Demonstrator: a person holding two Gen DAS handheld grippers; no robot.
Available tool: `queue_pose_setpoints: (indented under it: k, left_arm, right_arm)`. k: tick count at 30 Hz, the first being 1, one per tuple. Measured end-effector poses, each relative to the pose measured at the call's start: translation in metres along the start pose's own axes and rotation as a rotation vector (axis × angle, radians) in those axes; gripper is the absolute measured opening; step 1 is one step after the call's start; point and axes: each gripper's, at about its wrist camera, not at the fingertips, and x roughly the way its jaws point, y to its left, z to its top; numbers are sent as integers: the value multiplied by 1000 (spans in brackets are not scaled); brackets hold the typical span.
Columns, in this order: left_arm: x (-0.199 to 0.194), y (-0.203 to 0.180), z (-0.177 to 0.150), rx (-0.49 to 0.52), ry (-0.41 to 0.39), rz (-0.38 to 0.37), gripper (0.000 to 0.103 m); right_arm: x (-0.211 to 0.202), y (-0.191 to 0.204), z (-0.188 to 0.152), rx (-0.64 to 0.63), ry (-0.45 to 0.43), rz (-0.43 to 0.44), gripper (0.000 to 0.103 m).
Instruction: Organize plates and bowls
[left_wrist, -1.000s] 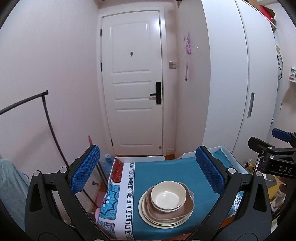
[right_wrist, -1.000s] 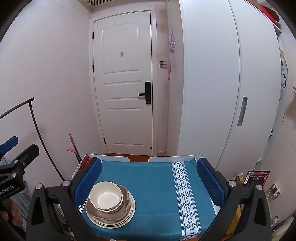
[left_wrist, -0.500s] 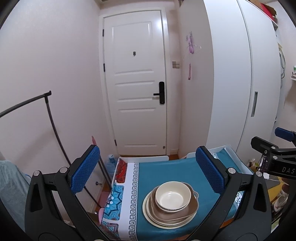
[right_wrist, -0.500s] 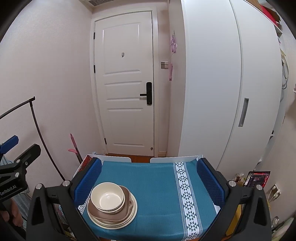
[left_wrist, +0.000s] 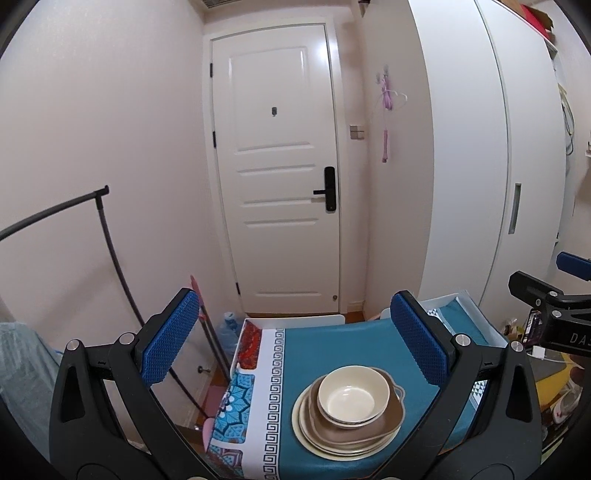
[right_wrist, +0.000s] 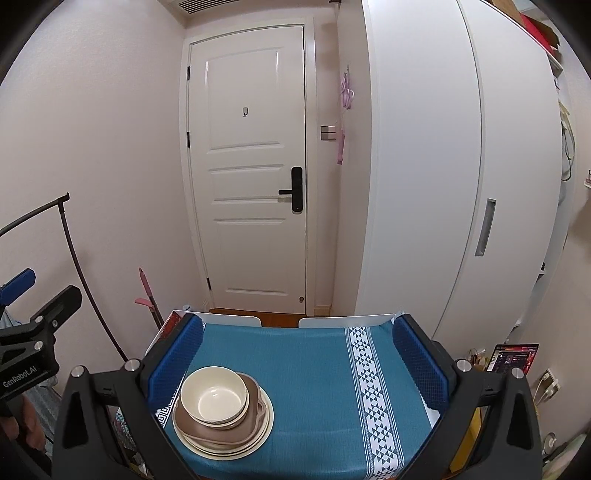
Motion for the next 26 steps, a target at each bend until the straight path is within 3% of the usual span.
queue_pose_setpoints:
  k: [26]
  left_arm:
    - [20,-5,2,22,-26,3,103]
  right_arm:
    - [29,-10,2,11,35,4,102]
